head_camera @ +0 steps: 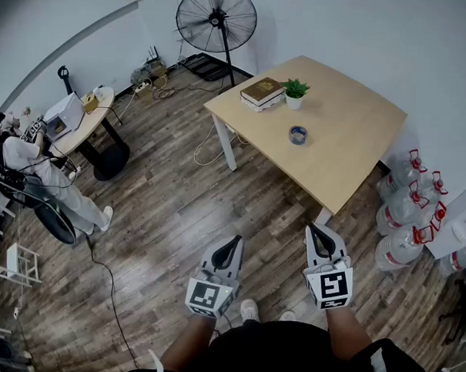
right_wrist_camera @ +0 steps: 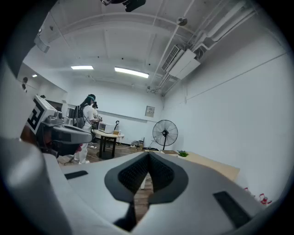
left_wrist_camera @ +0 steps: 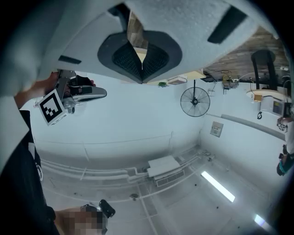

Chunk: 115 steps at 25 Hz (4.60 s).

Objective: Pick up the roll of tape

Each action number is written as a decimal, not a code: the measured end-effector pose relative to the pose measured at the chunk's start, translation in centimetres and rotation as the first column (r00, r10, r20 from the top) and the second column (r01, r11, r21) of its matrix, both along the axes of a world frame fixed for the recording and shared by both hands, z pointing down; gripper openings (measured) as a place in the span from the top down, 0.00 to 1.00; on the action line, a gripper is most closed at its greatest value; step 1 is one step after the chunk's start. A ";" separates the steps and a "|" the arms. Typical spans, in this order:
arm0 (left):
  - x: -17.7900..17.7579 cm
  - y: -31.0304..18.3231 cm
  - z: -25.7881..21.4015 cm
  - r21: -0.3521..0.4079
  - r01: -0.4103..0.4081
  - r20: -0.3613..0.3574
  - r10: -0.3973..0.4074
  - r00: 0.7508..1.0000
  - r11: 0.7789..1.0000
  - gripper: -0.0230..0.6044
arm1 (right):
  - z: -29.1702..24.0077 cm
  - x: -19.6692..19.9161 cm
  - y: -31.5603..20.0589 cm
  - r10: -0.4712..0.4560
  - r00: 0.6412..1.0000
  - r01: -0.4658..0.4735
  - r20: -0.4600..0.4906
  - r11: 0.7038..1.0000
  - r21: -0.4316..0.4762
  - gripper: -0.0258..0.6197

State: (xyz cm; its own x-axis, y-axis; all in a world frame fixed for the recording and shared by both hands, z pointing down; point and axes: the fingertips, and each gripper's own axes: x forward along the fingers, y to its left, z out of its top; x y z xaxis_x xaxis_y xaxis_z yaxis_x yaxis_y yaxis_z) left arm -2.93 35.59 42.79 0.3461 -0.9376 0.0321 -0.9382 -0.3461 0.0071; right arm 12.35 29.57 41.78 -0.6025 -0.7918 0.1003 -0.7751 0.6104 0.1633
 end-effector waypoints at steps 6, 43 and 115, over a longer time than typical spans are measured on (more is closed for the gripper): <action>-2.1 -1.0 0.8 -0.018 -0.019 -0.004 0.019 1.000 1.000 0.96 | 0.2 -2.4 -0.7 0.008 0.999 -0.008 -0.031 1.000 0.010 0.97; -8.6 -21.6 1.5 -0.059 -0.103 -0.080 0.098 0.992 0.993 0.96 | 2.9 -9.2 -18.9 0.074 0.997 -0.074 -0.022 0.997 -0.024 0.97; -9.2 -63.8 8.5 -0.250 -0.275 -0.033 0.275 0.961 0.929 0.96 | 24.2 -3.5 -60.3 0.216 0.938 -0.332 -0.270 0.779 -0.532 0.70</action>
State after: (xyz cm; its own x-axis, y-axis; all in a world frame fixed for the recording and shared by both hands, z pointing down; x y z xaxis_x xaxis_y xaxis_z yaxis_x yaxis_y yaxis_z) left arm -12.14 -28.20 51.32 0.5889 -0.7674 0.2536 -0.8066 -0.5779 0.1242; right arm 8.81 -30.68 65.98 -0.2927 -0.6878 0.6642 -0.9143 0.4047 0.0161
